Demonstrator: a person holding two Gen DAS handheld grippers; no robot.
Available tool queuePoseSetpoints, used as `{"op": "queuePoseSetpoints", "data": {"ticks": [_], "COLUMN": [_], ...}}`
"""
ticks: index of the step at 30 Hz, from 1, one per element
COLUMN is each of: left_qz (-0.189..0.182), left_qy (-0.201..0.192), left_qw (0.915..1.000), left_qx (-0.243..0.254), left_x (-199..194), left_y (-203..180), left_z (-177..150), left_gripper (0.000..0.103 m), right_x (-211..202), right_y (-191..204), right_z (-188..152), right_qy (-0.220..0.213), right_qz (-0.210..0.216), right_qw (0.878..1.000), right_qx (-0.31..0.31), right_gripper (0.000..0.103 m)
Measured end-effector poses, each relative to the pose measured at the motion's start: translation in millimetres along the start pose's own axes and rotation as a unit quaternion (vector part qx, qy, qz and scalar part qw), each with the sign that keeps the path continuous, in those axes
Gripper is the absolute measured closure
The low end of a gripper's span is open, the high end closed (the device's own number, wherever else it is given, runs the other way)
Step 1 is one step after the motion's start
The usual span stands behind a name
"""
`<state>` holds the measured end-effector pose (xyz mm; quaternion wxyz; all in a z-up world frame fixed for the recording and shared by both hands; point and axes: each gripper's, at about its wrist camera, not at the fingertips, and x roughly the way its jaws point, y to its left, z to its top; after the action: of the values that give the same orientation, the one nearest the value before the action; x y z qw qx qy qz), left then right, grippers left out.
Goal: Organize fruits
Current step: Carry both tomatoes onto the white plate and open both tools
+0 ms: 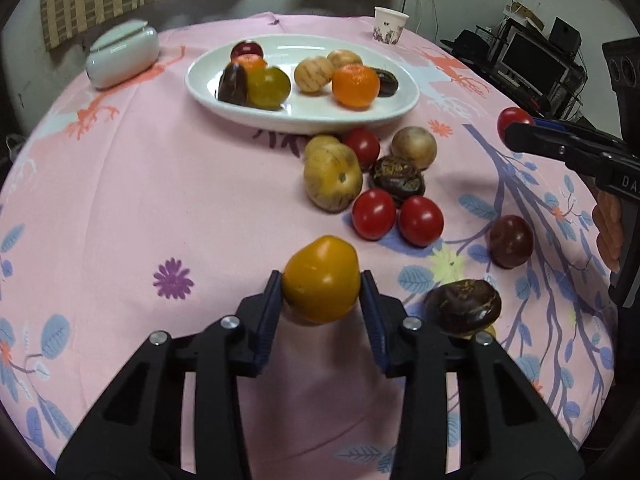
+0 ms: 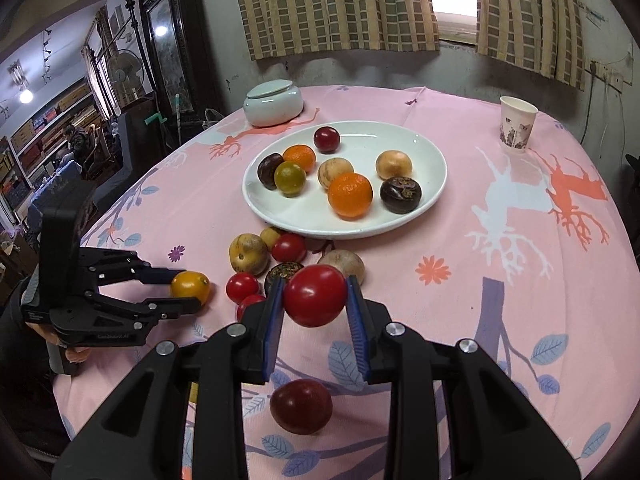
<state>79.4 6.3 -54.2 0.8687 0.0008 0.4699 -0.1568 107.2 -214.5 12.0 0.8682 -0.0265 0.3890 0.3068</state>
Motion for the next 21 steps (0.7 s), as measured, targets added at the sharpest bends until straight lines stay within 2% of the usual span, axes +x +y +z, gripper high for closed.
{"op": "queuePoseSetpoints", "data": {"ticks": [5,11,17,21], "left_qz": [0.013,0.019,0.042,0.060], "left_qy": [-0.004,-0.038,-0.074,-0.090], "left_qw": [0.9998,0.9991,0.9963,0.9937], "left_qx": [0.011,0.005,-0.010,-0.030], "left_x": [-1.8,-24.9,-43.9,-37.0], "left_y": [-4.5,-5.2,1.8,8.2], "left_z": [0.2,17.6,63.6,104.9], "left_gripper": [0.064,0.064,0.064,0.064], "right_x": [-1.1,-6.0,-10.1,4.5], "right_y": [0.1,-2.8,-8.0,-12.8], "right_z": [-0.6,5.6,36.9,63.6], "right_qy": [-0.001,-0.007,-0.023,-0.030], "right_qz": [0.003,-0.009,-0.044,-0.066], "right_qw": [1.000,1.000,0.999,0.997], "right_qx": [0.000,-0.001,-0.020,-0.033], "right_gripper": [0.072,0.072,0.072,0.072]}}
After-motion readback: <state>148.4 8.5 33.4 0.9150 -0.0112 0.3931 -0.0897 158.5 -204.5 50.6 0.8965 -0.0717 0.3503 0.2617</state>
